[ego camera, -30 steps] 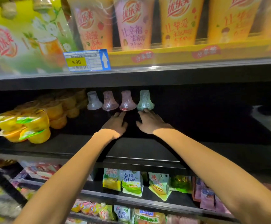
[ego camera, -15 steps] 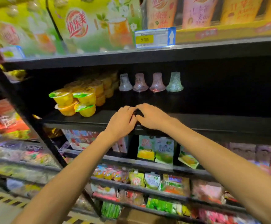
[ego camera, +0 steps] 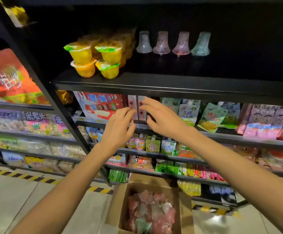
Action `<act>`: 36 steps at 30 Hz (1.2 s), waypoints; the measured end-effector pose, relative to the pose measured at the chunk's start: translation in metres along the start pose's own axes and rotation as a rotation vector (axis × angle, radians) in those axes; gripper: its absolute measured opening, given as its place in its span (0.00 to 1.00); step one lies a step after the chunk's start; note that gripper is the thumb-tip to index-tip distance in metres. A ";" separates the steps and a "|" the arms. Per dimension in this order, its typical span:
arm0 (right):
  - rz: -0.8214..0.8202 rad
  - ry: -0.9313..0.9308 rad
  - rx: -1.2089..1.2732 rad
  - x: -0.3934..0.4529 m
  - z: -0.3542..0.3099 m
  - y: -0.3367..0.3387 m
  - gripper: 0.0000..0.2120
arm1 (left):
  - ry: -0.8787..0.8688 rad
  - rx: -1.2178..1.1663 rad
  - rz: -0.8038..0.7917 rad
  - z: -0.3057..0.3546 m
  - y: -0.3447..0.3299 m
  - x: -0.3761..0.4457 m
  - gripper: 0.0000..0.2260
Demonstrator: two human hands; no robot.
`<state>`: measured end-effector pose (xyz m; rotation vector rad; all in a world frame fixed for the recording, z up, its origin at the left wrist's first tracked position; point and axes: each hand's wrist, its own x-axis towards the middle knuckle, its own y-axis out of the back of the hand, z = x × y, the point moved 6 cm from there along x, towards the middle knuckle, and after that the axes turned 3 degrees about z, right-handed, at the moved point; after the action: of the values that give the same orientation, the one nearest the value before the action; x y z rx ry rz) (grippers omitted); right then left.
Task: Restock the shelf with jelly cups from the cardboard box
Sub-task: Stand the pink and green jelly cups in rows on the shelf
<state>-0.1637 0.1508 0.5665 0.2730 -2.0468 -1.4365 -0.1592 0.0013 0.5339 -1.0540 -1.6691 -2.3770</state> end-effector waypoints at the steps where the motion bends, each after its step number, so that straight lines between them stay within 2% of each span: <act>1: -0.027 0.002 -0.006 -0.005 0.001 -0.012 0.21 | 0.021 -0.004 -0.026 -0.005 -0.011 -0.012 0.17; 5: -0.155 -0.041 0.057 -0.030 0.010 -0.075 0.21 | 0.111 -0.025 -0.171 -0.022 -0.064 -0.054 0.19; 8: -0.233 -0.099 0.086 -0.059 0.024 -0.136 0.18 | 0.165 -0.074 -0.256 -0.029 -0.108 -0.093 0.19; 10: -0.368 -0.187 0.088 -0.086 0.035 -0.179 0.17 | 0.252 -0.123 -0.315 -0.036 -0.146 -0.134 0.20; 13: -0.533 -0.272 0.147 -0.134 0.052 -0.247 0.20 | 0.423 -0.194 -0.405 -0.041 -0.199 -0.201 0.23; 16: -0.698 -0.348 0.204 -0.188 0.068 -0.318 0.19 | 0.470 -0.246 -0.495 -0.039 -0.253 -0.264 0.16; 18: -0.714 -0.437 0.214 -0.222 0.080 -0.368 0.18 | 0.539 -0.350 -0.548 -0.041 -0.296 -0.303 0.14; 20: -0.755 -0.523 0.280 -0.249 0.091 -0.418 0.22 | 0.579 -0.277 -0.654 -0.044 -0.340 -0.337 0.19; 24: -0.800 -0.588 0.272 -0.289 0.111 -0.504 0.21 | 0.620 -0.176 -0.827 -0.045 -0.416 -0.395 0.22; 25: -0.785 -0.615 0.261 -0.302 0.117 -0.524 0.21 | 0.620 -0.146 -0.841 -0.047 -0.433 -0.410 0.24; 27: -0.806 -0.639 0.188 -0.333 0.130 -0.569 0.13 | 0.689 -0.152 -0.913 -0.053 -0.473 -0.448 0.28; 29: -0.785 -0.631 0.187 -0.360 0.143 -0.614 0.10 | 0.812 -0.185 -1.016 -0.056 -0.514 -0.489 0.25; 32: -0.924 -0.604 0.163 -0.396 0.156 -0.677 0.12 | 0.944 -0.180 -1.185 -0.058 -0.569 -0.540 0.16; 34: -0.987 -0.570 0.112 -0.414 0.164 -0.712 0.15 | 0.914 -0.171 -1.327 -0.056 -0.605 -0.574 0.16; 36: -0.981 -0.538 0.086 -0.421 0.174 -0.744 0.17 | 0.837 -0.156 -1.446 -0.062 -0.635 -0.597 0.16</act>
<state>-0.0638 0.2054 -0.2985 1.1566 -2.5492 -2.1527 0.0080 0.0163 -0.3238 1.5782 -2.0295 -2.7279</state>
